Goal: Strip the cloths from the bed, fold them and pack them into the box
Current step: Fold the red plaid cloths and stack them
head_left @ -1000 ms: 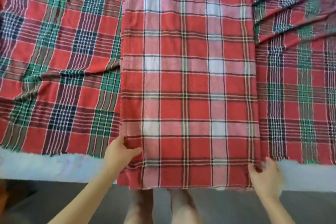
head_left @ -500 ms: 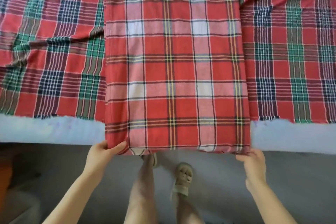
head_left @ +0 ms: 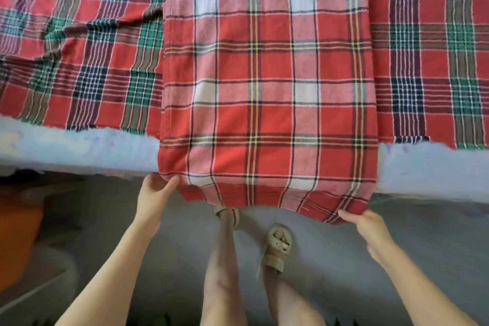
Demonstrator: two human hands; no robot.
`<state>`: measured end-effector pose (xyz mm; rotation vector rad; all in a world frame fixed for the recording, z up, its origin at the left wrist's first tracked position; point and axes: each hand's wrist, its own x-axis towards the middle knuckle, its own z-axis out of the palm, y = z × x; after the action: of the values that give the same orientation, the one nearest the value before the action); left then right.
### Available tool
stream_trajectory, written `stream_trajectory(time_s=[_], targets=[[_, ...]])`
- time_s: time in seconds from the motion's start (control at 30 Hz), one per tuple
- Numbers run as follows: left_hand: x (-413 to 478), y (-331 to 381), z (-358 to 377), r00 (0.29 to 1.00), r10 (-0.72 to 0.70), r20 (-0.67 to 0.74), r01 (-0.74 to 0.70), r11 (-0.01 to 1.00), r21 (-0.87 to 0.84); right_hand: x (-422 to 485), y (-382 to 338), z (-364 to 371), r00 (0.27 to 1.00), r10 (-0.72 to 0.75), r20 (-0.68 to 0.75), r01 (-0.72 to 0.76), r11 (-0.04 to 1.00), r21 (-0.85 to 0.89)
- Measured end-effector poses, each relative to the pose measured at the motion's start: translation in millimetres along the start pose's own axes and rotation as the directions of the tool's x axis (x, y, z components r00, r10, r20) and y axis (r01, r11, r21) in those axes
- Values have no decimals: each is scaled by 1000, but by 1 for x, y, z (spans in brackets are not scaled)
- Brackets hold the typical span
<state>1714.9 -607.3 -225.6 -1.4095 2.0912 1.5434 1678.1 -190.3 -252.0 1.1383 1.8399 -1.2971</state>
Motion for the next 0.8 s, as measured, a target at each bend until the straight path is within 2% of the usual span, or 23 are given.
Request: stream_trajectory(time_s=[0.07, 0.2, 0.4, 0.53, 0.63, 0.67, 0.8], targets=[[3, -10, 4, 997, -25, 77, 26, 999, -19, 2, 4, -3, 1000, -4, 16, 5, 1000, -21], [12, -15, 9, 985, -101, 141, 92, 993, 69, -3, 8, -7, 996, -25, 86, 27, 999, -29], [-9, -16, 1, 961, -168, 218, 167, 986, 22, -26, 18, -18, 993, -58, 107, 51, 996, 67], [-60, -36, -18, 908, -316, 274, 288, 948, 137, -54, 21, -32, 991, -3, 137, -8, 997, 78], [-96, -37, -27, 856, -448, 259, 444, 893, 75, -78, 24, -38, 968, 88, 236, -70, 994, -83], [-105, -32, -30, 848, -469, 247, 468, 881, 65, -87, 23, -40, 968, 98, 230, -76, 992, -102], [-117, 4, -48, 863, -470, 187, 479, 878, -6, -115, 2, -52, 989, 69, 131, -69, 998, -2]])
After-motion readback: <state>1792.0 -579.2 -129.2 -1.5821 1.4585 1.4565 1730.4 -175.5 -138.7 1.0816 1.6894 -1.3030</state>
